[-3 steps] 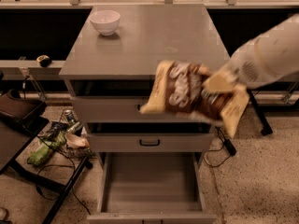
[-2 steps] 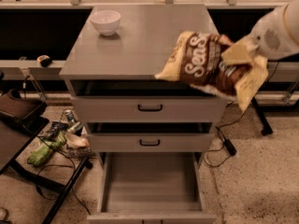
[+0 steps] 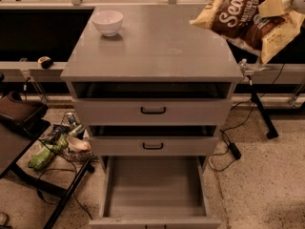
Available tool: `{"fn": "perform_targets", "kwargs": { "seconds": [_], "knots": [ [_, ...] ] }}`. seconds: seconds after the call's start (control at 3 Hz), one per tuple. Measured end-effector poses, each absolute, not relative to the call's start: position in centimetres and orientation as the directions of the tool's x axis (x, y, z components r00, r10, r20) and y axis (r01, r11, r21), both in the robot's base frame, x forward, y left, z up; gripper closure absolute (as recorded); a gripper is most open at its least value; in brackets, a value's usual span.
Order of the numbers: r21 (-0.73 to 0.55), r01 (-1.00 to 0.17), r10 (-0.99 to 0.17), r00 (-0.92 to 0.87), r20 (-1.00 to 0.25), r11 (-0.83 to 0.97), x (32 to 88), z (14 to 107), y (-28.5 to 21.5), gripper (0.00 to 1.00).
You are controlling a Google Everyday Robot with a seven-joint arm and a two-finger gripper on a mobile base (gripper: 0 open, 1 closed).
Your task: Pick brown chip bag from bottom drawer and place on counter
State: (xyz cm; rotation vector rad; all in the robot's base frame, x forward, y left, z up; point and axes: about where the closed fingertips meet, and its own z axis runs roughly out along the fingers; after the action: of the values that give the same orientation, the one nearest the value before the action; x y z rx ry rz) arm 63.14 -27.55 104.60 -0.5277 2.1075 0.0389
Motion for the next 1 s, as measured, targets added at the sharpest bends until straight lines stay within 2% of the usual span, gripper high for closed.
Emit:
{"fn": "perform_targets", "kwargs": {
  "seconds": [0.33,0.67,1.0],
  "knots": [
    [-0.158,-0.4,-0.337,-0.428,-0.839,0.903,68.6,103.3,-29.4,1.0],
    [-0.137,-0.469,-0.351,-0.407,-0.843,0.872,74.9,99.4,-28.2,1.0],
    [-0.073,-0.586,-0.357,-0.385,-0.851,0.807,82.2,92.5,-23.5,1.0]
  ]
}}
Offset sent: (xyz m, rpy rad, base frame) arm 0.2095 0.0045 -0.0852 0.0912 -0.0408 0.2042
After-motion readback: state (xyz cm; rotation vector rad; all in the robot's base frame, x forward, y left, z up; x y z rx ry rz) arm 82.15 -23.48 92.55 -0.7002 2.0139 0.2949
